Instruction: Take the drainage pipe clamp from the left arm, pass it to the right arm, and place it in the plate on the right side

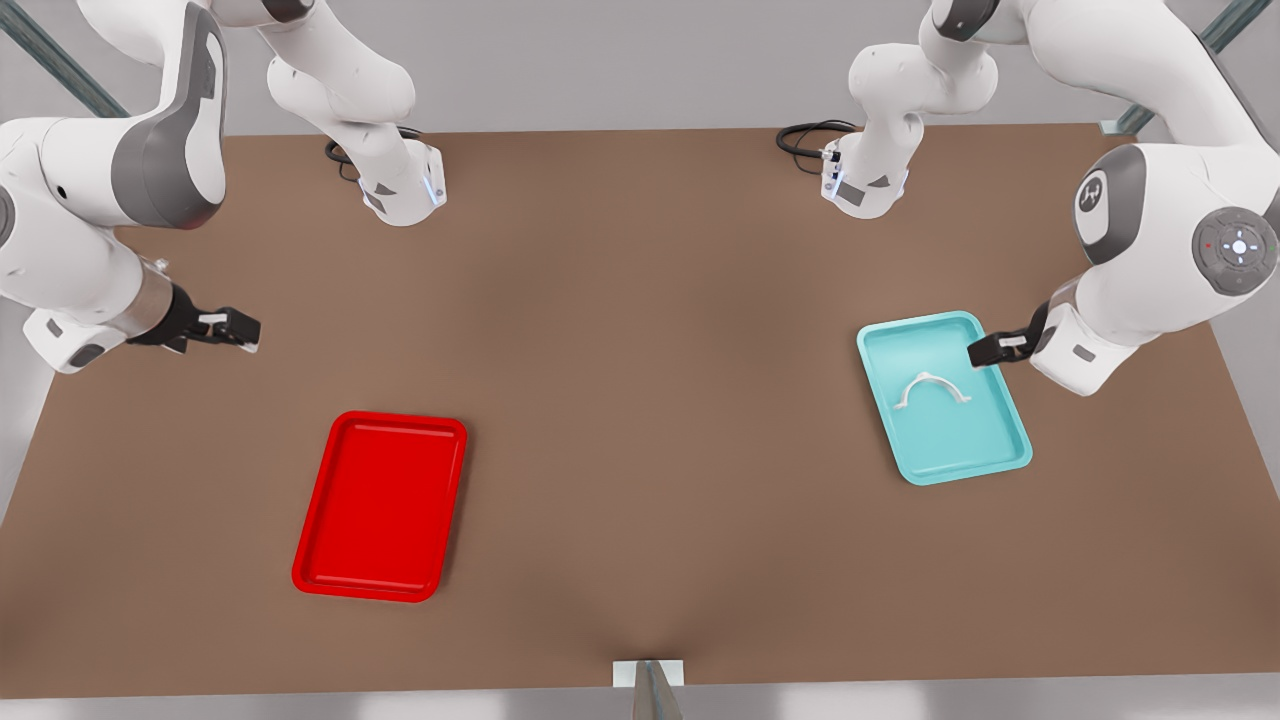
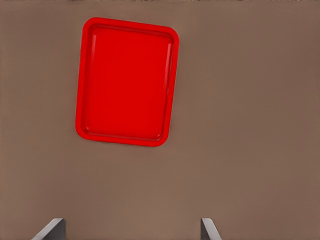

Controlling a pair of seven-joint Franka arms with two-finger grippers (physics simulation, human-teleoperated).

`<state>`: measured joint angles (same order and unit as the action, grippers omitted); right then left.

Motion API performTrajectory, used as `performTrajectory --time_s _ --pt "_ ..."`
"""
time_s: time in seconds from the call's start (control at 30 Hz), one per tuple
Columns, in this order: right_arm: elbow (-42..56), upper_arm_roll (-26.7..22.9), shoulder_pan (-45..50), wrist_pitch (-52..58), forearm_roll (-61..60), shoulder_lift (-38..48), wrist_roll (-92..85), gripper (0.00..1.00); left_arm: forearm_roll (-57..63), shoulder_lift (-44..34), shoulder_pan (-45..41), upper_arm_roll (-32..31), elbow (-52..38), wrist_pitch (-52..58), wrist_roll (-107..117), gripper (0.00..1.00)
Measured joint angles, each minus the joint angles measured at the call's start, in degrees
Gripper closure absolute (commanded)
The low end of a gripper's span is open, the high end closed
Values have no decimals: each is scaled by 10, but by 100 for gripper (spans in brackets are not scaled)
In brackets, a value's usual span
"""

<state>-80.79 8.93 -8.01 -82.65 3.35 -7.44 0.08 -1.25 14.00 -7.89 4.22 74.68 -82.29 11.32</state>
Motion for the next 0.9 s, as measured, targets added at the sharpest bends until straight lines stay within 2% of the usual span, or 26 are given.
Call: performTrajectory --time_s 0.07,0.17,0.33,0.47,0.57,0.67,0.9 --pt "0 0 0 -6 0 0 0 0 0 2 0 6 21 -9 -1 0" --pt "0 0 0 -11 0 -1 0 0 0 -1 8 46 129 -62 25 0" --pt "1 0 0 -16 0 -3 0 0 -3 -17 14 93 344 -261 95 0" --pt "1 0 -2 -17 0 -4 0 0 -7 -31 15 107 463 -418 139 0" --pt "1 0 -2 -18 0 -4 0 0 -8 -34 18 115 524 -504 166 0" --pt "0 0 -3 -19 0 -4 -1 0 -8 -32 17 117 548 -563 187 0" --pt "-1 0 -4 -18 0 -4 -2 0 -8 -3 15 117 590 -625 189 0"
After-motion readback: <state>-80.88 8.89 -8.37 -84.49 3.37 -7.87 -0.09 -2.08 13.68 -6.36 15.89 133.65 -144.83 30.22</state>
